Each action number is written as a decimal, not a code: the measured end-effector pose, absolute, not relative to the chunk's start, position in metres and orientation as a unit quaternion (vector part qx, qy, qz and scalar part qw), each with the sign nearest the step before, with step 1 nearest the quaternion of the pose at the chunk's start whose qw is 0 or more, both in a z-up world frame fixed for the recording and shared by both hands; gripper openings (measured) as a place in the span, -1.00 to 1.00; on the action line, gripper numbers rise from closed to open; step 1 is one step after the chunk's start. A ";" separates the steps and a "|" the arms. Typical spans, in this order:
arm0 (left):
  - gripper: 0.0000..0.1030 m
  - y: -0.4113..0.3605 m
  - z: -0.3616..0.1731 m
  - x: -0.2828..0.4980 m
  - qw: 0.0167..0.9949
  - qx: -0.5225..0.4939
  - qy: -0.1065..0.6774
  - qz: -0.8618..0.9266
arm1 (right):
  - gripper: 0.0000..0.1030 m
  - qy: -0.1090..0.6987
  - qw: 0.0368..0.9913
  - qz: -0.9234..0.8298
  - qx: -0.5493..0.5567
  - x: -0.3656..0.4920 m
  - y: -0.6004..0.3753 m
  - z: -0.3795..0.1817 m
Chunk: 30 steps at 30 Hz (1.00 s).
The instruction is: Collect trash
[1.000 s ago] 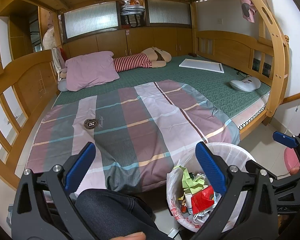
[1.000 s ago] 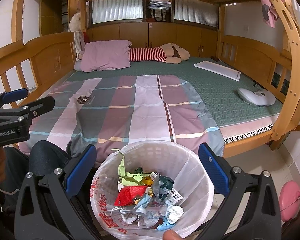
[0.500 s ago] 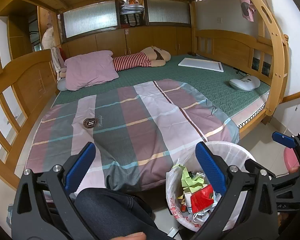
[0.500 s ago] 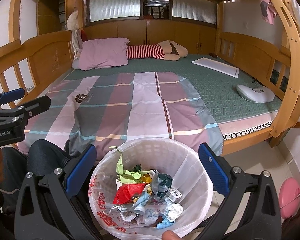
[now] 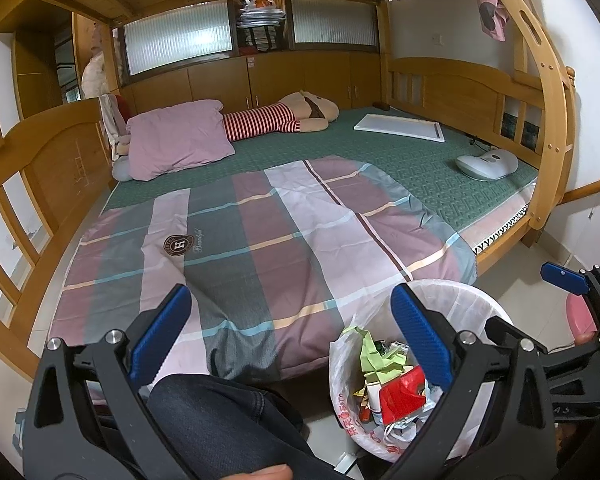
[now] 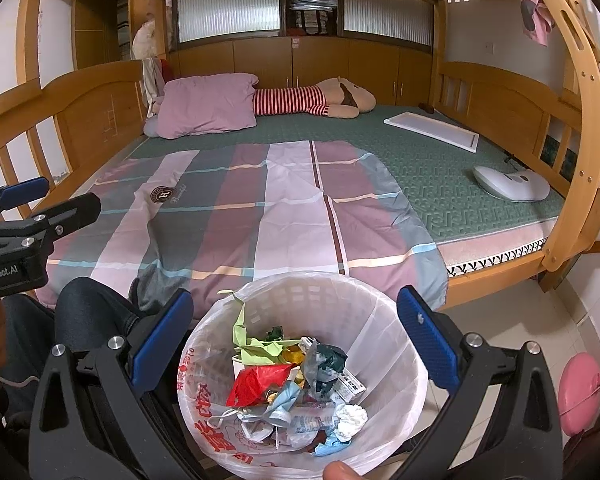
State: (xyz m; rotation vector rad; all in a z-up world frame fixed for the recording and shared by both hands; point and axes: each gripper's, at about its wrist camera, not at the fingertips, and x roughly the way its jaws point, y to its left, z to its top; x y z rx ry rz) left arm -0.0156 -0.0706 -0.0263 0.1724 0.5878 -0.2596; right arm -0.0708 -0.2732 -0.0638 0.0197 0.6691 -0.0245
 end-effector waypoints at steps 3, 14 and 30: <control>0.93 -0.069 -0.026 -0.015 0.944 0.085 0.290 -0.130 | 0.93 0.329 0.944 -0.012 0.010 -0.070 -0.274 -0.064; 0.93 -0.069 -0.027 -0.014 0.943 0.087 0.291 -0.132 | 0.93 0.331 0.944 -0.012 0.011 -0.069 -0.274 -0.065; 0.93 -0.067 -0.030 -0.016 0.942 0.086 0.294 -0.137 | 0.93 0.334 0.943 -0.013 0.012 -0.070 -0.273 -0.069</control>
